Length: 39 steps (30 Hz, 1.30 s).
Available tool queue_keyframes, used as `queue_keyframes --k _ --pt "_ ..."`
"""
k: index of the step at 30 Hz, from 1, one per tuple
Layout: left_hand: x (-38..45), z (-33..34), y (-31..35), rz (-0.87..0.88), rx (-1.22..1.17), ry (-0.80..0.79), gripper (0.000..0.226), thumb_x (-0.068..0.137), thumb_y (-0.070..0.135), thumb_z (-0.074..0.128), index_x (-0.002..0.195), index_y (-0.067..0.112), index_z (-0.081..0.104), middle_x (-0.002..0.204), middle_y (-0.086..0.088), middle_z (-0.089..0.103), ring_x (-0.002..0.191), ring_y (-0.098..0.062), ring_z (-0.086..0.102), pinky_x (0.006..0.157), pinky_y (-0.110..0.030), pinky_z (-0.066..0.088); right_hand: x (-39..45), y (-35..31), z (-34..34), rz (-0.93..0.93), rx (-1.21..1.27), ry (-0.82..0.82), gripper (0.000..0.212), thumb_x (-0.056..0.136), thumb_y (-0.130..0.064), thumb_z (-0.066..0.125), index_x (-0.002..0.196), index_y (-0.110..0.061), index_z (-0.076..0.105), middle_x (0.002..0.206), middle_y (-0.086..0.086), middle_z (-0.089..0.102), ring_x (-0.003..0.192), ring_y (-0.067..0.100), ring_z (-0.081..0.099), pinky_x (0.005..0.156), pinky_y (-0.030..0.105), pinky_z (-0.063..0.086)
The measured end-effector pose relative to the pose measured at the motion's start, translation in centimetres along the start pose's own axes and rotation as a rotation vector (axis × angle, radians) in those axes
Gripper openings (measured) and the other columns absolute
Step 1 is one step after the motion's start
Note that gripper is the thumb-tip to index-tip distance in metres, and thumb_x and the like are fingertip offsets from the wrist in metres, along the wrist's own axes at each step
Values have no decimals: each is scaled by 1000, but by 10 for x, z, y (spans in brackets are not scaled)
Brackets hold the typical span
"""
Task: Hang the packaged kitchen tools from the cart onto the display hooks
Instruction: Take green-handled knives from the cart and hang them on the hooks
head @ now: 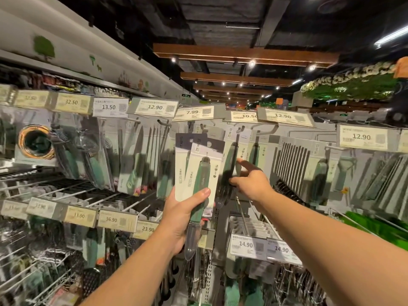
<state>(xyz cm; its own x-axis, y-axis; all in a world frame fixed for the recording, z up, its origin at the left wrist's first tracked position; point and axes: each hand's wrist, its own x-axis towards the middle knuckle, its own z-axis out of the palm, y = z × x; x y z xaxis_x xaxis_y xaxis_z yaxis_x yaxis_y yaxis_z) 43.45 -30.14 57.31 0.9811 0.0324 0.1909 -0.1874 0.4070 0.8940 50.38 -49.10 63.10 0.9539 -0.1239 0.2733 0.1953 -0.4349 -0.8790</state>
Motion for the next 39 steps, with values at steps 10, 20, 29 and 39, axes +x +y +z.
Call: queue_keyframes --k 10,20,29,39 --pt "-13 10 -11 29 -6 43 72 60 26 93 127 19 68 111 -8 81 108 -32 76 100 -56 58 -83 -14 17 -147 142 3 11 89 -35 66 88 -26 61 81 -2 64 74 18 61 71 41 53" --pt "-29 28 -17 99 116 30 53 84 -3 77 128 23 65 106 -1 81 96 -19 78 84 -42 64 -119 -27 17 -134 79 35 45 63 -38 84 84 -20 48 83 2 60 71 21 58 72 48 57" --pt "-38 22 -4 -20 -27 85 13 97 17 59 108 13 63 95 -19 70 61 -25 68 39 -27 41 -124 -17 -10 -176 -108 159 35 85 -30 77 89 -23 43 88 -6 48 75 11 44 62 25 34" --pt "-44 10 8 -25 -76 89 13 102 12 51 113 11 58 87 -19 75 66 -27 74 36 -22 38 -114 -41 -22 -265 -137 297 32 84 -28 75 103 -19 51 102 -6 53 98 20 58 86 37 52"
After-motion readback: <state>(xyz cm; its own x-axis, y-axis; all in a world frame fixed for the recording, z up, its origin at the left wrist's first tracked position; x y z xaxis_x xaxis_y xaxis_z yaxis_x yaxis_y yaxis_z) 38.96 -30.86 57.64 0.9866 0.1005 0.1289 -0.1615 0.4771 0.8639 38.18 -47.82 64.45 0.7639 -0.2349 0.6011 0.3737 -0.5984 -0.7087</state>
